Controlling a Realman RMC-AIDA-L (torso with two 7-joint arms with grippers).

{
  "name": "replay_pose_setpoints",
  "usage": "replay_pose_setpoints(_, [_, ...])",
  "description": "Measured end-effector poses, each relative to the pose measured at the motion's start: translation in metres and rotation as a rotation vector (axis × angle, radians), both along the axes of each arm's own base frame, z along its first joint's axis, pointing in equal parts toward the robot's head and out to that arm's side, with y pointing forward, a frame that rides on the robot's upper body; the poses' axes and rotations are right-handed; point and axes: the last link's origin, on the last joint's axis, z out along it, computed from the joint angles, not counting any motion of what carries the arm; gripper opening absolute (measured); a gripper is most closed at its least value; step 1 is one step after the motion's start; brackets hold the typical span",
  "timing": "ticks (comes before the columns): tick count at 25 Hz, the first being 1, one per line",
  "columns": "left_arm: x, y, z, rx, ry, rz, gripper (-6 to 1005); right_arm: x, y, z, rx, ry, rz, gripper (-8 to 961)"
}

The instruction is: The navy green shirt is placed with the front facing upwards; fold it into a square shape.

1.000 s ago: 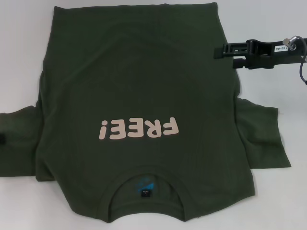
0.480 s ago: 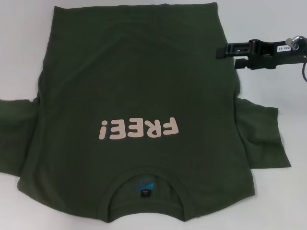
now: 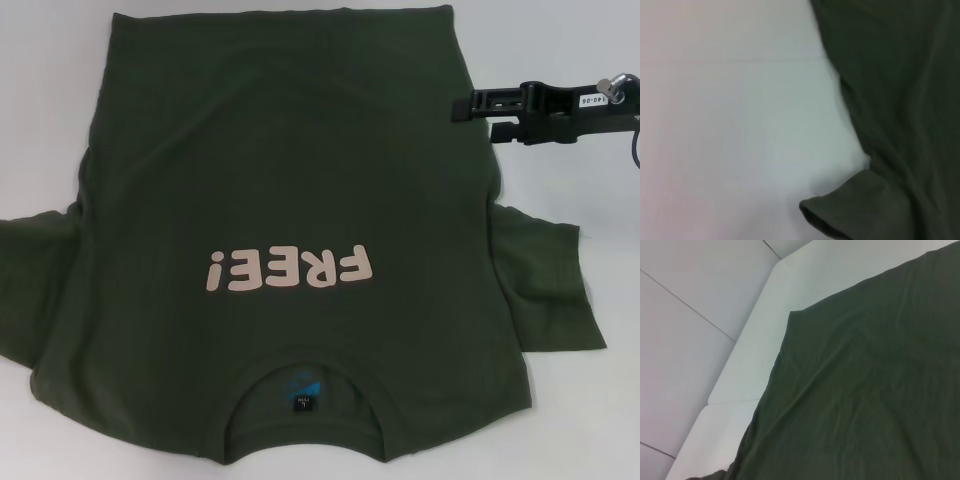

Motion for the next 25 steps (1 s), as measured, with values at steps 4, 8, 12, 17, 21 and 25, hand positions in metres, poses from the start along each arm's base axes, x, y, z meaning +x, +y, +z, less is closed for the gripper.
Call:
replay_pose_setpoints(4, [0.009,0.001,0.007,-0.017,0.028,-0.016,3,0.000,0.000,0.000,-0.002,0.000,-0.001,912])
replay_pose_setpoints(8, [0.017,0.004,0.009,-0.028,0.048,-0.035,2,0.000,0.000,0.000,-0.006,-0.004,0.001,910])
replay_pose_setpoints(12, [0.025,0.005,0.005,-0.065,0.056,-0.041,2,0.000,-0.001,-0.001,-0.008,-0.002,-0.004,909])
replay_pose_setpoints(17, [0.045,0.004,-0.005,-0.137,0.007,-0.005,2,0.001,-0.001,-0.001,-0.010,-0.004,-0.007,908])
replay_pose_setpoints(21, [0.064,0.006,-0.016,-0.184,-0.053,0.068,2,0.001,-0.001,-0.001,-0.010,-0.004,-0.007,906])
replay_pose_setpoints(25, [0.077,0.010,-0.032,-0.235,-0.100,0.134,2,0.000,-0.001,-0.003,-0.012,-0.005,-0.004,905])
